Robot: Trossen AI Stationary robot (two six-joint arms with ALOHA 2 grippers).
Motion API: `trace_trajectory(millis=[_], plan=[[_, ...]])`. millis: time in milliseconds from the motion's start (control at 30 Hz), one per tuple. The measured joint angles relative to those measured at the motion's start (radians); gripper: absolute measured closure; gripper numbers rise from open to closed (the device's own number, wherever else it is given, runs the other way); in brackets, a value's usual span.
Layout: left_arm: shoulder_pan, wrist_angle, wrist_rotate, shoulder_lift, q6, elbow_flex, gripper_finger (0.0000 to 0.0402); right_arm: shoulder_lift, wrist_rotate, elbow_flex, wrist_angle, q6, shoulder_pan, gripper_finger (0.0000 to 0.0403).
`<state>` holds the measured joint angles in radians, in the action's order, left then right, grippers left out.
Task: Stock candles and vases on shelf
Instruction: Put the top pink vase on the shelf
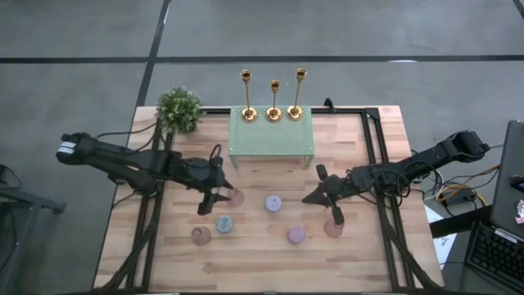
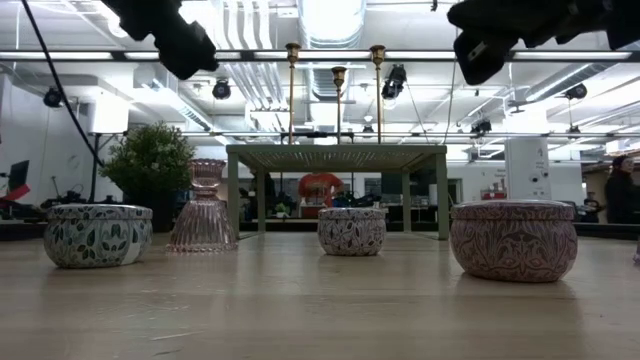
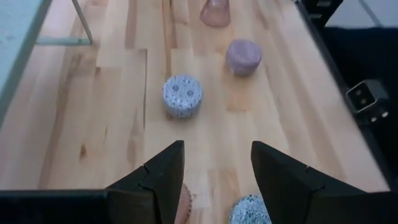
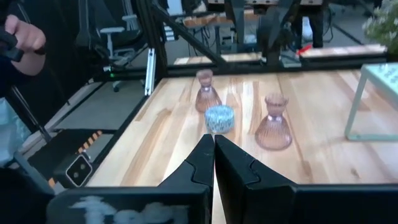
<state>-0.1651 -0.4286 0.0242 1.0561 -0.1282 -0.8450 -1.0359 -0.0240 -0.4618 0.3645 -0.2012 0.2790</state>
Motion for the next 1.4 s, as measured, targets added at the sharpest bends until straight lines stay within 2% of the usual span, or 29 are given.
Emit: trace_trajectory(millis=[400, 600, 800, 1000, 1267, 1400], plan=[[-0.045, -0.091, -0.123, 0.22, 0.02, -0.003, 0.0211, 0.0, -0.002, 0.0, -0.011, -0.009, 0.0, 0.0394], [-0.067, -0.097, -0.222, 0.281, 0.03, -0.018, 0.0211, 0.0, -0.003, 0.0, -0.01, -0.005, 0.0, 0.0394], [-0.069, -0.131, -0.243, 0.336, 0.029, -0.028, 0.0218, 0.0, -0.004, 0.0, -0.01, -0.005, 0.0, 0.0394], [-0.069, -0.14, -0.268, 0.37, 0.029, -0.058, 0.0269, 0.0, -0.005, 0.0, -0.009, -0.006, 0.0, 0.0394], [-0.07, -0.148, -0.262, 0.358, 0.027, -0.082, 0.0378, 0.0, -0.004, -0.001, -0.009, -0.006, 0.0, 0.0394], [-0.07, -0.149, -0.26, 0.357, 0.026, -0.088, 0.0379, 0.0, -0.004, -0.001, -0.009, -0.006, 0.0, 0.0394]])
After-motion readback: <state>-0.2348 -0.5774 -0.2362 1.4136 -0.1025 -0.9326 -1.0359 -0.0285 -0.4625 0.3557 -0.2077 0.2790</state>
